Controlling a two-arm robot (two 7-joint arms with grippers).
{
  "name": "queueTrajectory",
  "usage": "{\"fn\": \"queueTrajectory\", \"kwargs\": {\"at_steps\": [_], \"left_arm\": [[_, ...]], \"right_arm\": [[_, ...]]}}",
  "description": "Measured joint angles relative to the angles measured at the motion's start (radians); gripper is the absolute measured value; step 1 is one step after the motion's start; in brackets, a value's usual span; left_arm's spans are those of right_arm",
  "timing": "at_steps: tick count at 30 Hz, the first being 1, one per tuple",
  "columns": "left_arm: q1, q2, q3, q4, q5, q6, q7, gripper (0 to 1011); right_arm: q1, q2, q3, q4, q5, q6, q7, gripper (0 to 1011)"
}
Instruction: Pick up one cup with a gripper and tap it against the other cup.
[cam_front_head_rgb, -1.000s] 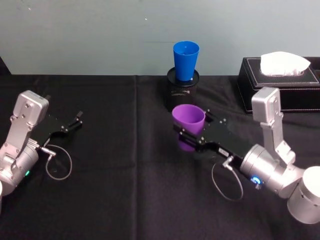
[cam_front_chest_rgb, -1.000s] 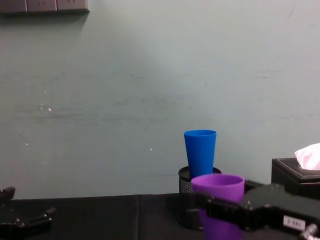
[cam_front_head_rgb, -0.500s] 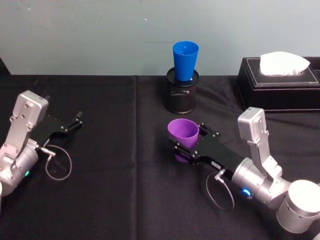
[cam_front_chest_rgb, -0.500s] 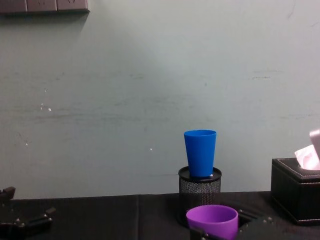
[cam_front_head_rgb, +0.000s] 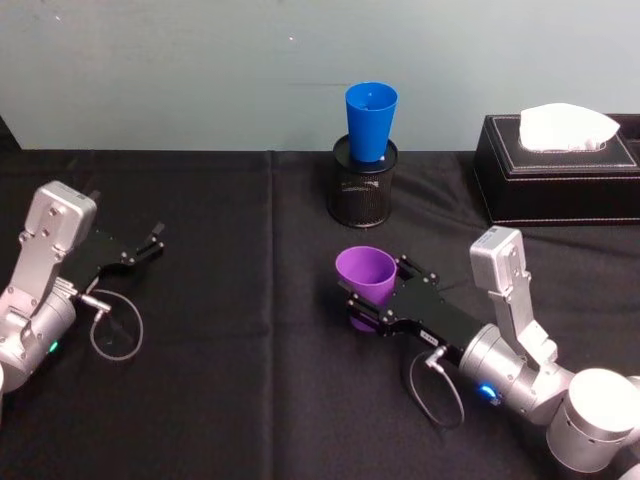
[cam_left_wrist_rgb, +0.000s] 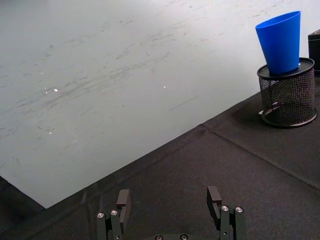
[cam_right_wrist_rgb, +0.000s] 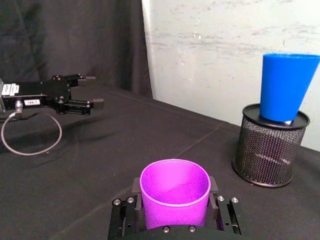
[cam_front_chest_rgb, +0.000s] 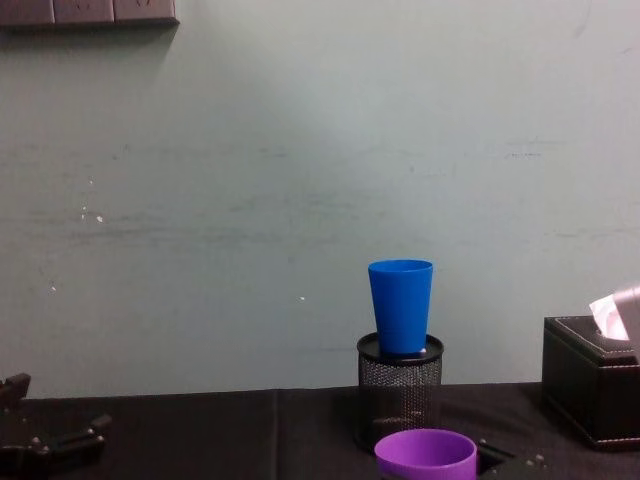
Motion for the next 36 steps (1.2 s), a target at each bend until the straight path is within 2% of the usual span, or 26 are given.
{"fn": "queueTrajectory", "kwargs": {"at_steps": [17,23,32,36], "left_arm": [[0.0,0.0,0.0,0.0,0.0,0.0,0.0,1005],[0.0,0.0,0.0,0.0,0.0,0.0,0.0,1005],[0.0,0.0,0.0,0.0,0.0,0.0,0.0,1005],[0.0,0.0,0.0,0.0,0.0,0.0,0.0,1005]], "right_arm": [[0.009,-0.018,0.013,0.034,0.004,0.009,0.008,735],[0.01,-0.024,0.021,0.037,0.032,0.044,0.016,735],[0.01,-0.023,0.02,0.037,0.029,0.04,0.015,736],[0.009,-0.023,0.019,0.038,0.027,0.04,0.015,813]]}}
